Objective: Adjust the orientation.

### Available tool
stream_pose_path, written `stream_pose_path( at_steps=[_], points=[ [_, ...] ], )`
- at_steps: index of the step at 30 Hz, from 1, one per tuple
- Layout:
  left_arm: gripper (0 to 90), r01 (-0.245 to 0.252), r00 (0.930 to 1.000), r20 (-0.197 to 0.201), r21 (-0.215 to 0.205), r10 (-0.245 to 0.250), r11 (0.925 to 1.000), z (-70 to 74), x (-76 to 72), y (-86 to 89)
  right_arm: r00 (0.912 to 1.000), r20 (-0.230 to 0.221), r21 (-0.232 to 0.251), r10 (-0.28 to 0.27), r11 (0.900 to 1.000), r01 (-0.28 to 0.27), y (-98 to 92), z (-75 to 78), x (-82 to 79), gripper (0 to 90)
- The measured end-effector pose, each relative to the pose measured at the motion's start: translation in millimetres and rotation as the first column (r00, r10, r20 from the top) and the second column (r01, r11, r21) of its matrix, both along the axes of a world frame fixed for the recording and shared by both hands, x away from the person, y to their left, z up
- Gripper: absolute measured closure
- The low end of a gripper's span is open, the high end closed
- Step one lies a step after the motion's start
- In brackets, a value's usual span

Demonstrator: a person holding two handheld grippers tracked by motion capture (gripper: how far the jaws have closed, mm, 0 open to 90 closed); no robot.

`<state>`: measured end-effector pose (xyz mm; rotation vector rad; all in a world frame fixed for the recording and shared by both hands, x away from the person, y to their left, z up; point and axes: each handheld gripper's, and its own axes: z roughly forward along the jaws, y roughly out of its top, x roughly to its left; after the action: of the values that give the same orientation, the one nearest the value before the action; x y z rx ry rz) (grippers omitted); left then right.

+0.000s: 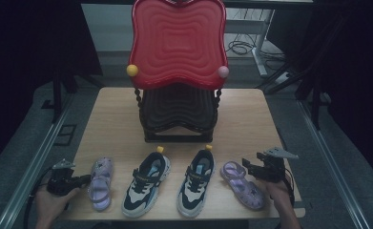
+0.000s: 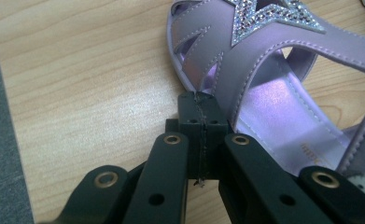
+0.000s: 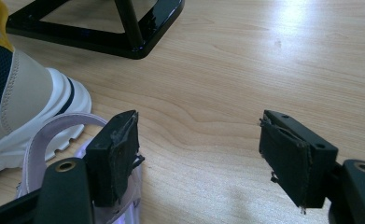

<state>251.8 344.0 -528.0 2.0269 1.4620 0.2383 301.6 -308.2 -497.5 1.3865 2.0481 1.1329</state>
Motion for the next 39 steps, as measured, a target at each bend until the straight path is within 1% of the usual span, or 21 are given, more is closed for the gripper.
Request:
stream_pose_path(
  at_steps=[4,12,15,20,22,24,26,28,29,31,32,33,35,37,39],
  points=[
    [90.0,0.013,0.9999,-0.006,-0.012,-0.014,0.9998,-0.1,6.2,2.1,1.0,-0.004,0.006,-0.001,1.0,0.001,-1.5,0.1,0.2,29.0],
    [90.0,0.038,0.9992,-0.014,-0.02,-0.038,0.9991,0.2,21.6,2.8,1.0,0.001,0.021,-0.009,1.0,0.009,-4.5,2.8,-1.6,29.4],
    [89.9,0.038,0.9992,-0.012,-0.033,-0.038,0.9987,0.4,24.8,3.6,0.9999,0.001,0.02,-0.011,1.0,0.011,-4.7,2.5,-1.5,29.4],
    [89.8,0.033,0.9994,0.0,-0.039,-0.033,0.9987,2.3,27.9,3.3,0.9999,-0.003,0.022,-0.014,1.0,0.014,-6.1,1.3,-0.5,29.4],
    [88.4,0.02,0.9996,0.022,-0.041,-0.019,0.999,5.1,27.3,4.2,0.9999,-0.003,0.026,-0.017,1.0,0.017,-6.8,1.6,-0.8,29.4],
    [86.2,-0.008,0.9989,0.046,-0.044,0.01,0.999,10.2,25.2,5.9,0.9999,-0.002,0.027,-0.017,0.999,0.017,-7.3,2.2,-1.2,29.3],
    [86.2,-0.027,0.996,0.083,-0.05,0.031,0.9984,17.7,21.8,6.8,0.9999,0.0,0.04,-0.016,0.999,0.016,-7.1,3.9,-2.1,29.3],
    [85.5,-0.041,0.9875,0.15,-0.05,0.048,0.9979,28.9,16.5,4.7,0.9999,0.011,0.049,-0.009,0.999,0.009,-6.4,6.8,-3.1,29.1],
    [85.2,-0.038,0.98,0.193,-0.051,0.047,0.998,36.0,13.1,2.2,0.9999,0.013,0.051,-0.009,0.999,0.008,-6.3,7.6,-3.4,29.0],
    [82.4,-0.01,0.9649,0.261,-0.066,0.027,0.9978,50.6,7.7,-5.2,0.9998,0.017,0.056,-0.008,0.998,0.007,-6.5,8.6,-3.2,28.9],
    [79.2,0.008,0.9594,0.282,-0.071,0.012,0.9975,56.9,6.4,-10.0,0.9999,0.014,0.059,-0.008,0.998,0.007,-6.7,8.4,-2.8,28.9],
    [75.8,0.032,0.9575,0.288,-0.071,-0.011,0.997,62.2,6.3,-15.2,0.9999,0.014,0.06,-0.009,0.998,0.008,-6.9,7.7,-2.2,28.9],
    [69.3,0.071,0.9566,0.287,-0.065,-0.049,0.9954,69.9,8.2,-27.1,0.9999,0.006,0.065,-0.009,0.998,0.008,-6.3,6.7,-1.9,28.9],
    [61.8,0.085,0.9564,0.284,-0.055,-0.066,0.9949,74.9,11.7,-37.8,0.9999,0.011,0.06,-0.003,0.998,0.002,-5.0,6.8,-2.0,28.9],
    [53.4,0.092,0.9578,0.278,-0.062,-0.072,0.9938,78.6,16.4,-45.4,0.9999,0.013,0.06,0.002,0.998,-0.003,-3.6,8.2,-2.6,28.9]
  ],
)
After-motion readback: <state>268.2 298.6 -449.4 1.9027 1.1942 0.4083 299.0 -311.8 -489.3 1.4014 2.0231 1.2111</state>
